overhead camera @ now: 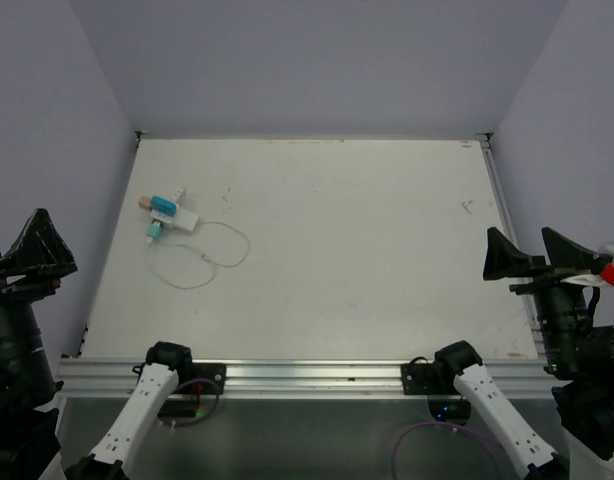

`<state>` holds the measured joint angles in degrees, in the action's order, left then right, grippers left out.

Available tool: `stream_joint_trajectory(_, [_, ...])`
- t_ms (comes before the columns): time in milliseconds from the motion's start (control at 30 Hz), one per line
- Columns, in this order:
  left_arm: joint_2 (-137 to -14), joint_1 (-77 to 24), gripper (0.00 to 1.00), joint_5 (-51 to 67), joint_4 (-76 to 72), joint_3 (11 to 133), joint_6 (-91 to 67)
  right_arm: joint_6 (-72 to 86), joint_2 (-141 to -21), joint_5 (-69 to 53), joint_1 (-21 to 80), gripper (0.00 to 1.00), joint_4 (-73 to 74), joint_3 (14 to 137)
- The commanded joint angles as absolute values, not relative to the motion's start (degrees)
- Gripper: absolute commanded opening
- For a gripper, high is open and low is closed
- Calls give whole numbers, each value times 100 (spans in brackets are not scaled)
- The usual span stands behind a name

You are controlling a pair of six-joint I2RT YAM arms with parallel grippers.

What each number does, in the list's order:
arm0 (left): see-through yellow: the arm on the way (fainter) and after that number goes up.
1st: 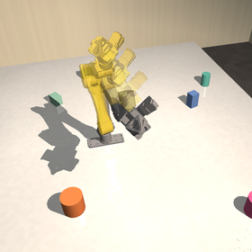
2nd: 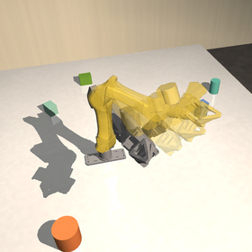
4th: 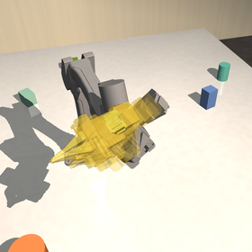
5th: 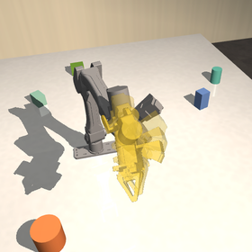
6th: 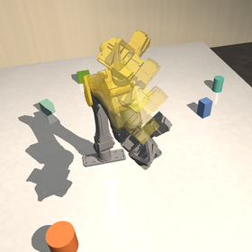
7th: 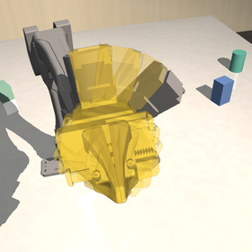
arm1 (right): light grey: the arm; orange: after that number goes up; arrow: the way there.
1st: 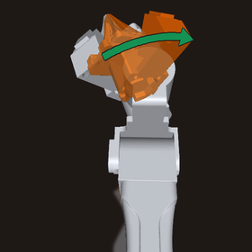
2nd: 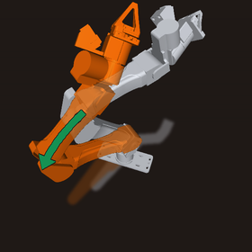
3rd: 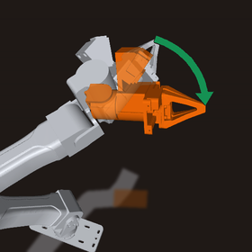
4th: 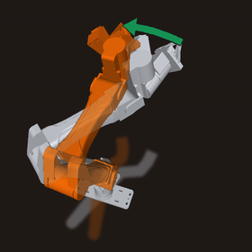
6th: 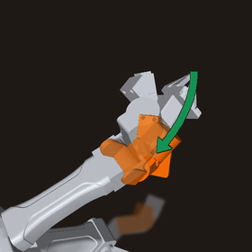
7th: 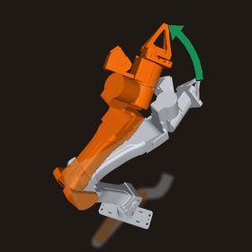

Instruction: Pull the plug off the socket

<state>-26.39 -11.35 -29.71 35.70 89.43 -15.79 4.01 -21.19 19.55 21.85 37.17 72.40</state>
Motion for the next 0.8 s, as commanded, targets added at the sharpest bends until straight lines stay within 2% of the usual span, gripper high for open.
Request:
stream_joint_trajectory(0, [-2742,-1160,100,-3023,3577,8816,-1494,334,-2110,1767,2224,99,3498,7155])
stream_joint_trajectory(233, [-2803,-1160,100,-3129,3437,8517,-1433,545,-2118,1846,2232,99,3340,6856])
stream_joint_trajectory(467, [-2953,-1160,100,-3208,3453,8104,-1433,791,-2460,1398,2215,99,3489,6689])
stream_joint_trajectory(767, [-3954,-1160,100,-3015,3893,7568,-1617,1186,-2935,537,2224,99,3577,6241])
